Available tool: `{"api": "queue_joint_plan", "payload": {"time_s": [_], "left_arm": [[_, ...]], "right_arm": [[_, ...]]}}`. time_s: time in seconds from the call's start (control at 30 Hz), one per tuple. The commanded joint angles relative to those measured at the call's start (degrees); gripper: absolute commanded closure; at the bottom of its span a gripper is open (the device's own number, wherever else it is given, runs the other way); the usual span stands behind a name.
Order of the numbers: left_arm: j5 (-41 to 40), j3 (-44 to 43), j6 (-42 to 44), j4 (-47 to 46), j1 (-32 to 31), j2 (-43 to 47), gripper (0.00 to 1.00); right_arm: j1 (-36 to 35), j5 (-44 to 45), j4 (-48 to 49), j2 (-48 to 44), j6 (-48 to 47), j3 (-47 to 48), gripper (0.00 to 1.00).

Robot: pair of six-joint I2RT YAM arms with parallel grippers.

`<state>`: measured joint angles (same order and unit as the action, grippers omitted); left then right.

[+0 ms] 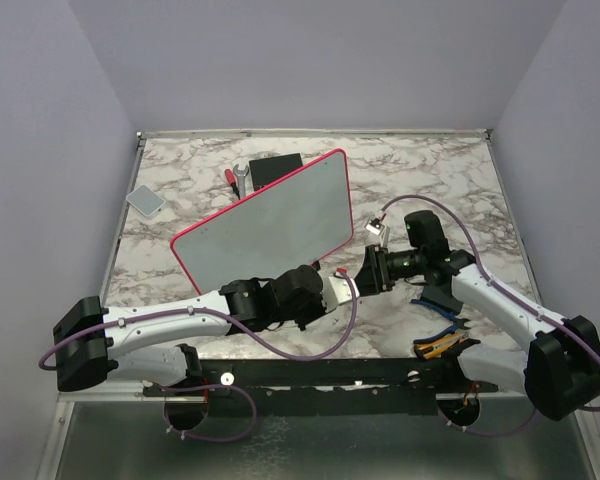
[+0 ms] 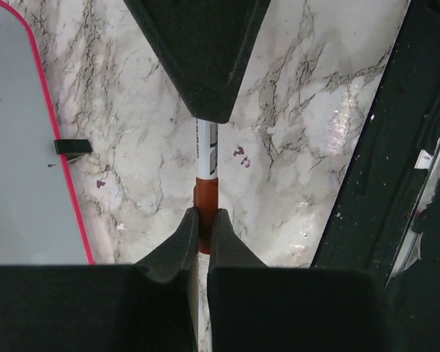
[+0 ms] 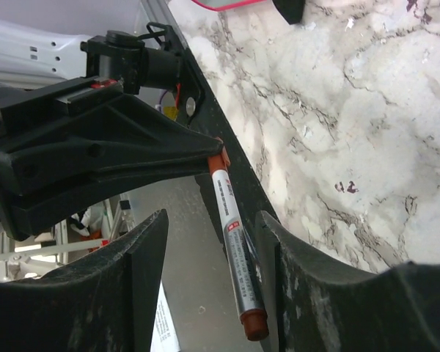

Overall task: Write a sentence on the whiteboard
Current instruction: Open the whiteboard marker.

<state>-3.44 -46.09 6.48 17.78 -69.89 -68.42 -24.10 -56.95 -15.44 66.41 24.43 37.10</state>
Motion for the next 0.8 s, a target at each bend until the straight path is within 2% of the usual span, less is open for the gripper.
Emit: {"api": "queue_joint_plan", "payload": {"time_s": [0.0, 0.77], "left_arm": [[2.0, 0.7, 0.4, -1.0, -0.3, -0.1, 1.00], [1.6, 0.7, 0.1, -0.8, -0.3, -0.3, 1.00]], "right_arm": [[-0.6, -2.8, 4.0, -0.2, 1.9, -0.7, 0.46], [-3.1, -1.6, 0.2, 1.4, -1.9, -0.2, 0.57]]}}
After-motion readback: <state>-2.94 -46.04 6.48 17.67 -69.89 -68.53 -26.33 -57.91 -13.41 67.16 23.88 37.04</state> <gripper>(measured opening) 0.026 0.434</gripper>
